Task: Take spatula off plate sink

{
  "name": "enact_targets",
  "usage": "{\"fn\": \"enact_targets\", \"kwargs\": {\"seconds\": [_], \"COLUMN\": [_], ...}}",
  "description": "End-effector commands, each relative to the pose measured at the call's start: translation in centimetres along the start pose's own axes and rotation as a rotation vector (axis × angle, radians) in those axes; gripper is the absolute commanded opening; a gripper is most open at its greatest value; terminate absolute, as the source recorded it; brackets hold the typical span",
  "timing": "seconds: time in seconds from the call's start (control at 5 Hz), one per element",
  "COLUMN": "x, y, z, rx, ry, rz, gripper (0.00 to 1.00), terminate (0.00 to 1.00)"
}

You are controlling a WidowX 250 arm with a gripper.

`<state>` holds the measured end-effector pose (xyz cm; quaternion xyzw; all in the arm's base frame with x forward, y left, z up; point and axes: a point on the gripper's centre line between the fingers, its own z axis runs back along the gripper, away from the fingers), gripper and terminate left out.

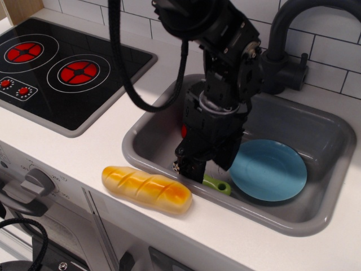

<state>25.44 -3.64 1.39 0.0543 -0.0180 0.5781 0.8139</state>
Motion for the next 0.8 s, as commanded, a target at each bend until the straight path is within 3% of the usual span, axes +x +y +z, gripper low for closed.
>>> {"fn": "enact_targets", "kwargs": {"seconds": [0.0,0.2,0.4,0.6], "x": [-0.5,-0.3,-0.3,-0.3], "y": [-2.2,-2.6,-2.6,-2.6], "z": [6.4,9.3,9.3,9.3], "rx": [-0.144,-0.172,-0.172,-0.172], "ry": [-0.077,-0.057,-0.057,-0.057], "rz": [-0.159,-0.277,-0.277,-0.277], "gripper": [1.0,1.0,1.0,1.0], "terminate": [0.0,0.0,0.0,1.0]}}
